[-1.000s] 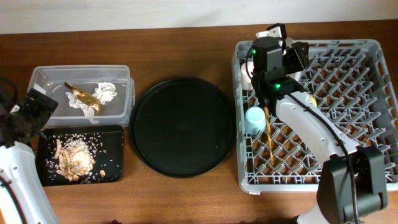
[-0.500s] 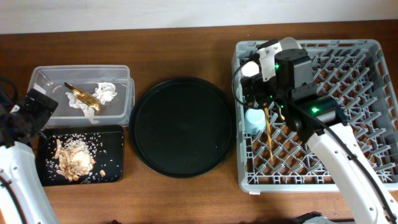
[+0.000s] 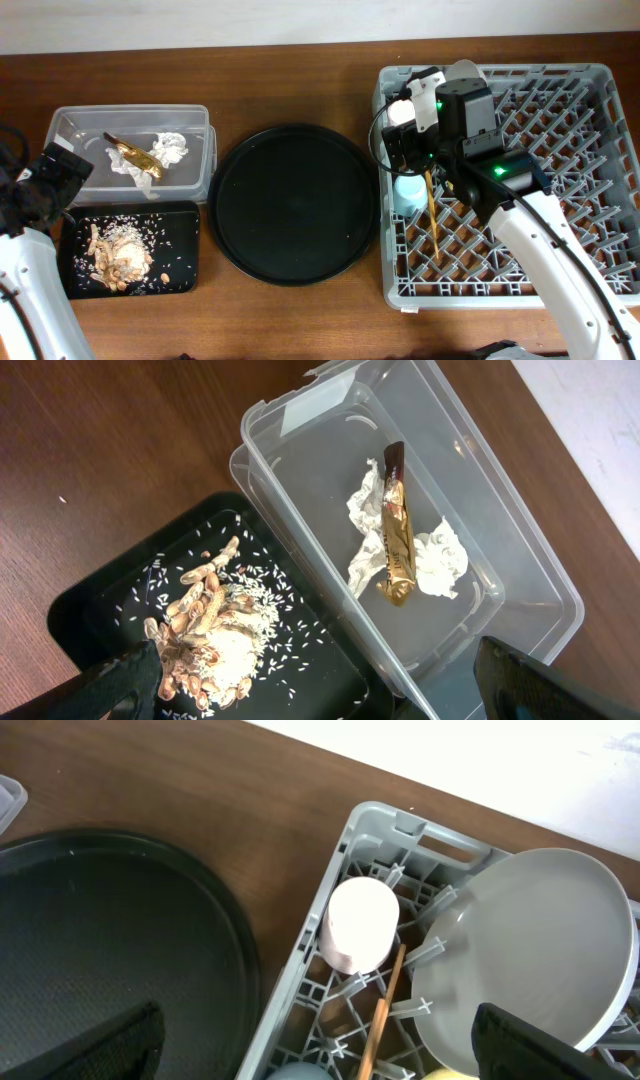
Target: Sort waste into correct bins and load items into the dishwasher rack
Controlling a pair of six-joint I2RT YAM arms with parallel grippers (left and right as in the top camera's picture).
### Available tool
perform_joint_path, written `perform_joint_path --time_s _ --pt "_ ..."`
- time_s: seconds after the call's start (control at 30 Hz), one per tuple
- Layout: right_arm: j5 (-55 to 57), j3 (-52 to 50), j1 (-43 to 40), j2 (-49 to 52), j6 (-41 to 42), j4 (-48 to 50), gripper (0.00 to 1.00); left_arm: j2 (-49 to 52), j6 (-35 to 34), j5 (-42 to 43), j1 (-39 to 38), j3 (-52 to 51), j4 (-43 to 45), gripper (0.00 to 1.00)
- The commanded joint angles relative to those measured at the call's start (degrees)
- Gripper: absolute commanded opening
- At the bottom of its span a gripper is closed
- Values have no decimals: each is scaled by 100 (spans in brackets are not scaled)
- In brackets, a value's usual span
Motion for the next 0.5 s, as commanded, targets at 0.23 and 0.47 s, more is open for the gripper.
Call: perform_joint_path --time_s 0.23,0.47 --pt "31 -498 -527 -2754 52 -136 98 -13 11 -20 20 76 -9 99" --pt "-116 -2614 -1222 -5602 387 413 98 -13 11 -20 20 76 -9 99"
